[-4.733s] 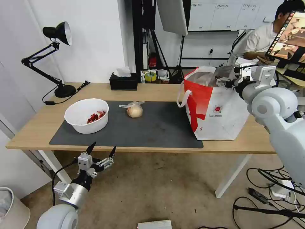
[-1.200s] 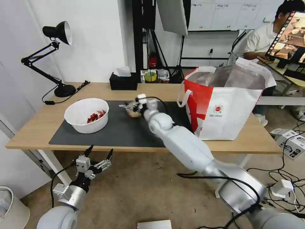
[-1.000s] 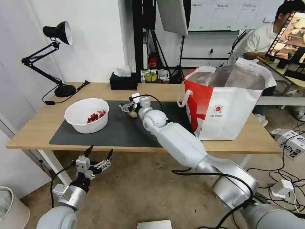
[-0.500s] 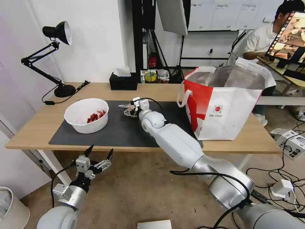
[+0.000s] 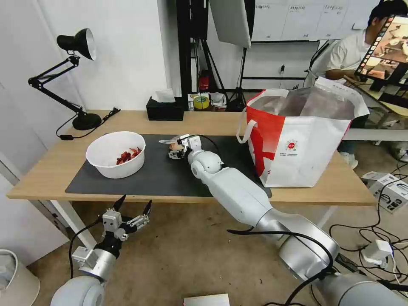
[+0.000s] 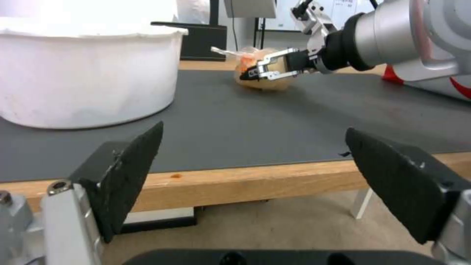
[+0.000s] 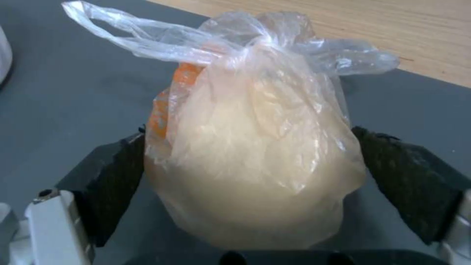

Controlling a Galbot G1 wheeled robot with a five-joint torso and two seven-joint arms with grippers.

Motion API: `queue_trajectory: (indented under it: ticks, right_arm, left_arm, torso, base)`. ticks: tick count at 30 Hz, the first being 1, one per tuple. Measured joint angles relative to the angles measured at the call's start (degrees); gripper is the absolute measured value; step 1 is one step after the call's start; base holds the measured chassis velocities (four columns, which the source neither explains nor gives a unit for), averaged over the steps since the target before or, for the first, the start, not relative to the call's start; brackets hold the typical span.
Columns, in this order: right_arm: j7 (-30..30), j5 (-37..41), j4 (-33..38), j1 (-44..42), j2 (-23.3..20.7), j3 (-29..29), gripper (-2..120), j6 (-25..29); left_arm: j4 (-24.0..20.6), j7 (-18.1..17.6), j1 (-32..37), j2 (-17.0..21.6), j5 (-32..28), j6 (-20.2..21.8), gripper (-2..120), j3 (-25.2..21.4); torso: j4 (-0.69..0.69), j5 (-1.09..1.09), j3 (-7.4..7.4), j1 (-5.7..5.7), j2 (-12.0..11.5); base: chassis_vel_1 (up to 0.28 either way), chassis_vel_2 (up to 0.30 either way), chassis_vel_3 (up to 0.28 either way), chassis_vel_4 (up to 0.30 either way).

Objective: Pick up the trash from the table and place it into the takeout bag.

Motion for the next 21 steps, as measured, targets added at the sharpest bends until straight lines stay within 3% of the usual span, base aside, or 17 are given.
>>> queue_trajectory:
  ticks: [5, 14, 19, 21]
  right_arm:
    - [0.05, 0.03, 0.03, -0.29, -0.35, 0.00, 85, -0.01]
    - [0.06, 1.12, 2.19, -1.25, -1.97, 0.03, 47, -0.01]
    - [0.12, 1.34, 3.64, -2.19, -3.11, 0.17, 36, 0.26]
    - [0.52, 0.53, 5.83, -3.69, -4.92, 0.57, 22, 2.68]
  left_arm:
    - [0.04, 0.39, 0.15, -0.04, 0.12, -0.02, 100, 0.00]
    - [-0.03, 0.55, 0.09, -0.06, 0.13, -0.06, 100, 0.02]
    - [-0.11, 0.54, 0.13, -0.14, 0.17, -0.06, 100, 0.19]
    - [-0.35, 0.53, 0.26, -0.23, 0.23, -0.06, 100, 0.30]
  torso:
    - [0.00, 0.00, 0.00, 0.00, 0.00]
    - [0.00, 0.00, 0.00, 0.00, 0.00]
    - [0.00, 0.01, 0.00, 0.00, 0.00]
    - [0.01, 0.01, 0.00, 0.00, 0.00]
  base:
    - [0.000, 0.000, 0.000, 0.000]
    - [0.000, 0.000, 0.000, 0.000]
    - [0.000, 0.000, 0.000, 0.000]
    - [0.000, 0.000, 0.000, 0.000]
